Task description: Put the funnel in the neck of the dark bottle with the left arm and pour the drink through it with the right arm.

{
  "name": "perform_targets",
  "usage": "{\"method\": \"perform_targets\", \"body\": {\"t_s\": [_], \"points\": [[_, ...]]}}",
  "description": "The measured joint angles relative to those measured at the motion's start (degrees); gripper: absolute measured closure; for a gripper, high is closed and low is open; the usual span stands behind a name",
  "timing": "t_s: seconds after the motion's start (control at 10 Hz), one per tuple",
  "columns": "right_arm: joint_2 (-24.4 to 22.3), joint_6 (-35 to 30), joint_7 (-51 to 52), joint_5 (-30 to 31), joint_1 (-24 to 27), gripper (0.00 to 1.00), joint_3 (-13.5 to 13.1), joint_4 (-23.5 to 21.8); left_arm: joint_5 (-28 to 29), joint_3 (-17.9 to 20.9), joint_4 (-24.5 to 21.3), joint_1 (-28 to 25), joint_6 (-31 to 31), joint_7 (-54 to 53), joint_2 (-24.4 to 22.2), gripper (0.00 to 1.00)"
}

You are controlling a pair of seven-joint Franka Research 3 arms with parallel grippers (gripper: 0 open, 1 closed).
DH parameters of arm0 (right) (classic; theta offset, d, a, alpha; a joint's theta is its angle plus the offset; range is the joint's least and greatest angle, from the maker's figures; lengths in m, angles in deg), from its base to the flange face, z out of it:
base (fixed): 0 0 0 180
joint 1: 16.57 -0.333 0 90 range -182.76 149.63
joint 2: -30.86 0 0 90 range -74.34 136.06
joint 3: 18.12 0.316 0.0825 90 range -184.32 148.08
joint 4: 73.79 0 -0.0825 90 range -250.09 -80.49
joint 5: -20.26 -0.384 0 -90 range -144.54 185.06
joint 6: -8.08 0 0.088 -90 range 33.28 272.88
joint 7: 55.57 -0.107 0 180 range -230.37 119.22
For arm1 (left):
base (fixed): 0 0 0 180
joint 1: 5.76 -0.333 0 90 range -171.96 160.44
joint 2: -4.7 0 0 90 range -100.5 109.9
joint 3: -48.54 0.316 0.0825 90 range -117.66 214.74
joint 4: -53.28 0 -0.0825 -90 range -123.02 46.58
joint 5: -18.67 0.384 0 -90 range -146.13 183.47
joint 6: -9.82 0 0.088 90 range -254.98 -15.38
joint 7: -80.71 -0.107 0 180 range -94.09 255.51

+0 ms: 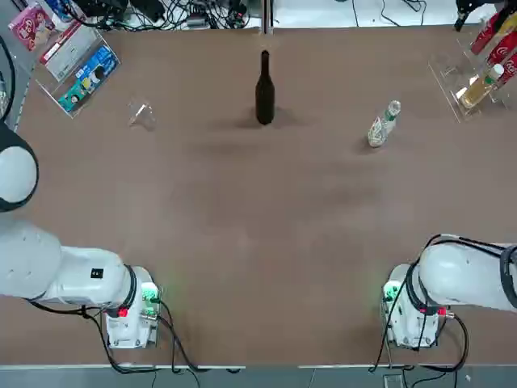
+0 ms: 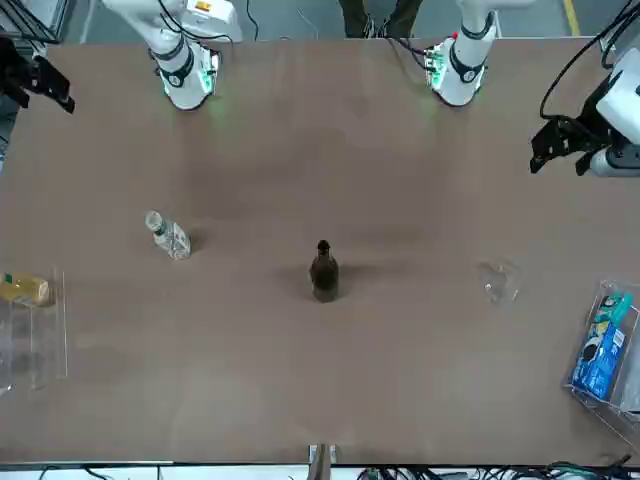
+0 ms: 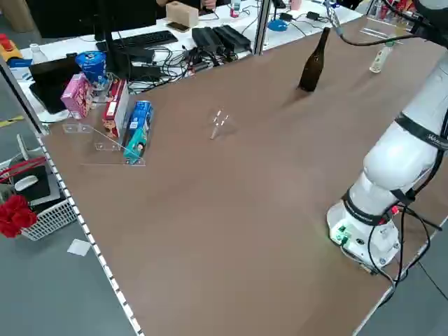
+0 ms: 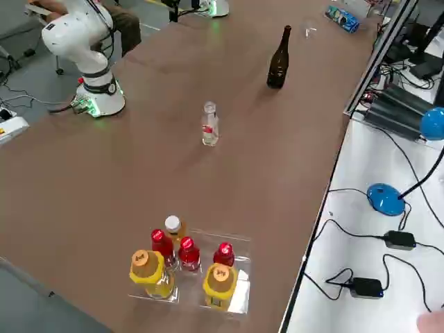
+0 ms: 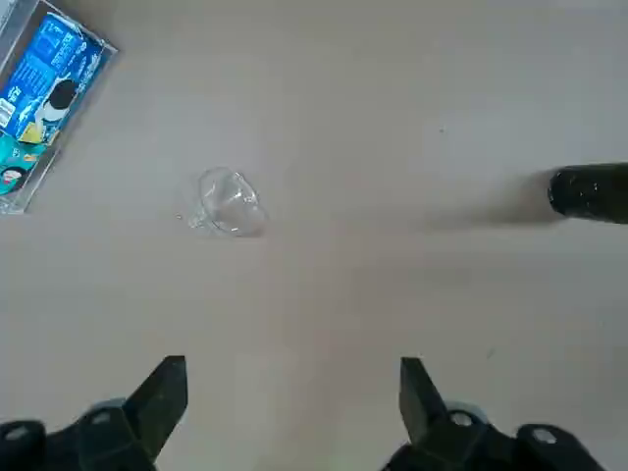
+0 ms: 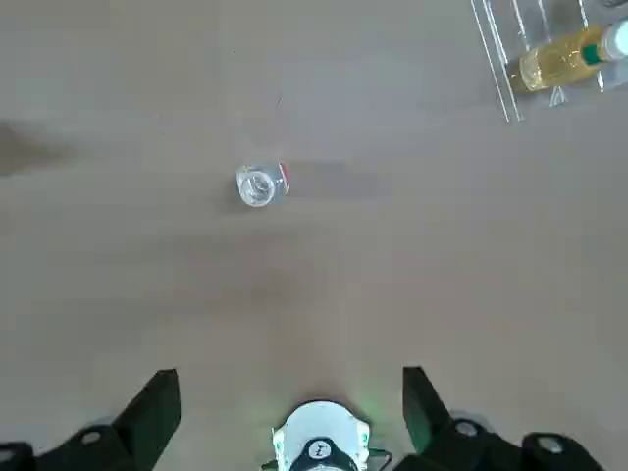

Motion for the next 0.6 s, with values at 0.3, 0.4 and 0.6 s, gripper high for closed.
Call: {"method": "perform_targets", "body": {"t_s": [0.3,0.4,0.6], "points": [[0.00,1.62,-0.01,0.11,2.02,0.00,2.30,0.08,0.00,0.00,0.00,0.01,-0.03,0.11,0.00,0.04],[0.00,2.22,-0.01,0.11,2.06,0.00,2.37,0.09,0.00,0.02,0.01,0.00,-0.08,1.02,0.00,0.02],[0.00,3.75,0.23,0.11,2.18,0.00,2.37,0.06,0.13,0.03,-0.65,0.06,0.59,3.12,1.03,0.02]]}}
